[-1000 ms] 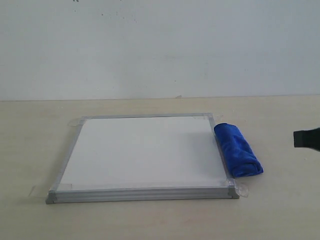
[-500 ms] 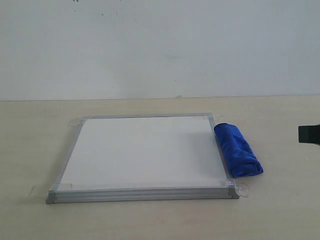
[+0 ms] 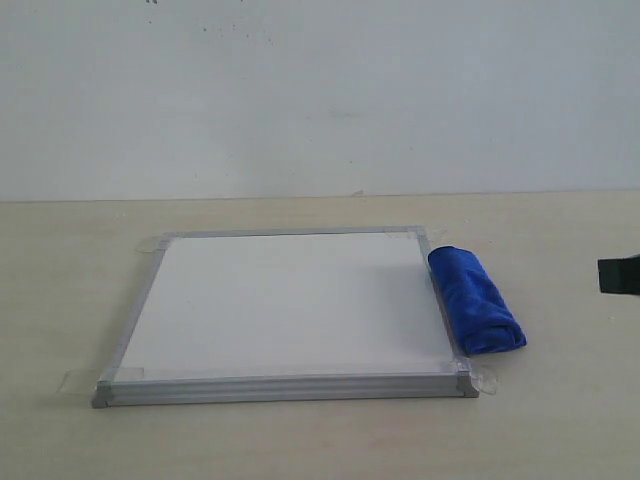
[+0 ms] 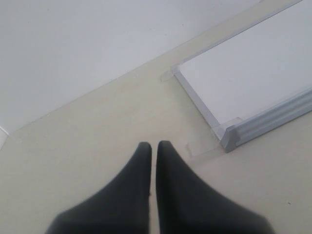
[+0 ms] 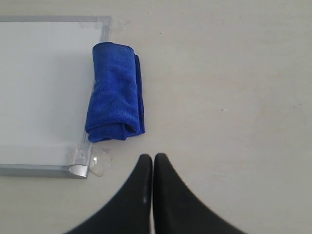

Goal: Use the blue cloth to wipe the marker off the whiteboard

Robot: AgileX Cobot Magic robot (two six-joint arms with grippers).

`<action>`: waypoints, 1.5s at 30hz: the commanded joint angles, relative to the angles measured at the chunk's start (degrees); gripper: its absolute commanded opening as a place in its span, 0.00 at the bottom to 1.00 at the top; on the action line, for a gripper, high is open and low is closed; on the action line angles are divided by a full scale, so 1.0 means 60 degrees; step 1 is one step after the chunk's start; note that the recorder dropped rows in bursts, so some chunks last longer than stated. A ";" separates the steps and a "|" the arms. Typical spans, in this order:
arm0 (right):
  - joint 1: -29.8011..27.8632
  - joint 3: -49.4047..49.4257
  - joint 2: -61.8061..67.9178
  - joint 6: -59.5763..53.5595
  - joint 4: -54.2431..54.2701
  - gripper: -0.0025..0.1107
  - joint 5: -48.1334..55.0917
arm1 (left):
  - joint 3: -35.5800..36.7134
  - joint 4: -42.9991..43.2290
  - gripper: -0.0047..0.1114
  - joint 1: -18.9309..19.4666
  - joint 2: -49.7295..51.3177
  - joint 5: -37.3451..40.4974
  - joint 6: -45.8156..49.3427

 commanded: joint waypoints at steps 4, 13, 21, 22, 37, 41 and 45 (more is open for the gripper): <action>-0.0016 0.0020 -0.1120 -0.0516 -0.0239 0.02 -0.0081 | 0.0028 -0.0016 0.07 -0.0015 -0.0029 -0.0042 0.0050; -0.0782 0.0548 -0.4239 -0.0381 -0.0206 0.02 0.0185 | 0.0028 -0.0016 0.07 -0.0015 -0.0029 -0.0042 0.0050; -0.1782 0.3295 -0.7149 -0.0316 0.0056 0.02 -0.1301 | 0.0028 -0.0016 0.07 -0.0015 -0.0029 -0.0042 0.0050; -0.1778 0.3511 -0.7394 -0.0316 0.0056 0.02 -0.1302 | 0.0028 -0.0016 0.07 -0.0015 -0.0029 -0.0042 0.0050; -0.1778 0.5262 -0.9055 -0.1734 0.1093 0.02 -0.1421 | 0.0028 -0.0016 0.07 -0.0015 -0.0029 -0.0042 0.0050; -0.1778 0.5695 -0.9439 -0.2534 0.2544 0.02 -0.1445 | 0.0028 -0.0016 0.07 -0.0015 -0.0029 -0.0024 0.0050; -0.1778 0.5695 -0.9439 -0.3782 0.2862 0.02 -0.1384 | 0.0028 -0.0016 0.07 -0.0015 -0.0029 -0.0024 0.0050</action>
